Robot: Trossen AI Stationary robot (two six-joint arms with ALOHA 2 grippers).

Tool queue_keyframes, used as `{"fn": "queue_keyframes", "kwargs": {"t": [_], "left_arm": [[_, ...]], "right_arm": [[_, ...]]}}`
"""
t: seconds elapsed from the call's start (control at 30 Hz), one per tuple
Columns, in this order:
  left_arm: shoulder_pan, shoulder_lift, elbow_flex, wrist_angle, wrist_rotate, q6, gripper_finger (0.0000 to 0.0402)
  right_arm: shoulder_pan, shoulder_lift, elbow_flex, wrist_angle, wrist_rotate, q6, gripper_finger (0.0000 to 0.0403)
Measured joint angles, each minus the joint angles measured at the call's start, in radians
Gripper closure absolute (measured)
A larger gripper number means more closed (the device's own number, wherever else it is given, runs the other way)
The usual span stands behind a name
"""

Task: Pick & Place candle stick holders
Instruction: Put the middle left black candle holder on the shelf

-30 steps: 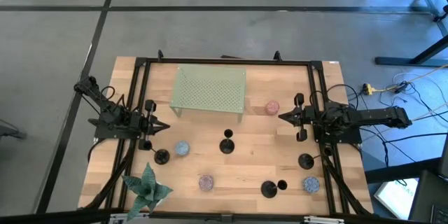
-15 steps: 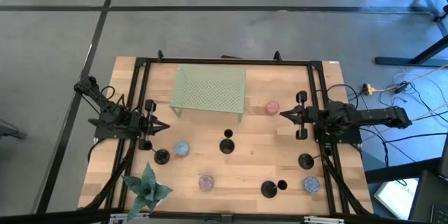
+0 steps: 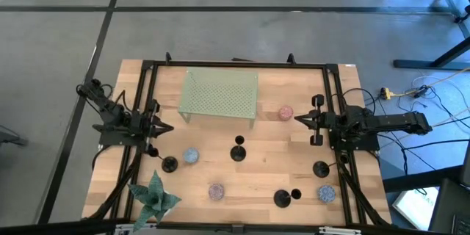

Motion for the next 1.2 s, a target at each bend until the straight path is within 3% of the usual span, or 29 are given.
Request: {"fn": "queue_keyframes", "kwargs": {"t": [0.17,0.33,0.47,0.6,0.87,1.03,1.2], "left_arm": [[-0.003,0.003,0.146,-0.259,0.039,-0.152,0.0354],[-0.003,0.003,0.286,-0.419,0.06,-0.169,0.0311],[-0.003,0.003,0.363,-0.503,0.148,-0.209,0.028],[-0.003,0.004,0.363,-0.511,0.291,-0.204,0.0258],[-0.003,0.005,0.317,-0.473,0.465,-0.229,0.0243],[-0.003,0.027,0.274,-0.439,0.57,-0.219,0.0243],[-0.003,0.054,0.217,-0.419,0.581,-0.234,0.0243]], "right_arm": [[0.0,0.0,0.0,0.0,-0.001,-0.001,0.0395],[0.0,0.0,0.0,0.037,0.0,0.001,0.0394],[0.0,0.0,0.0,0.138,-0.002,0.061,0.0378],[0.0,0.0,0.0,0.157,-0.02,0.163,0.0343],[0.0,0.005,0.0,0.158,-0.019,0.242,0.0267],[0.0,0.005,0.0,0.158,-0.019,0.258,0.0252],[0.0,0.005,0.0,0.158,-0.019,0.258,0.0251]]}}
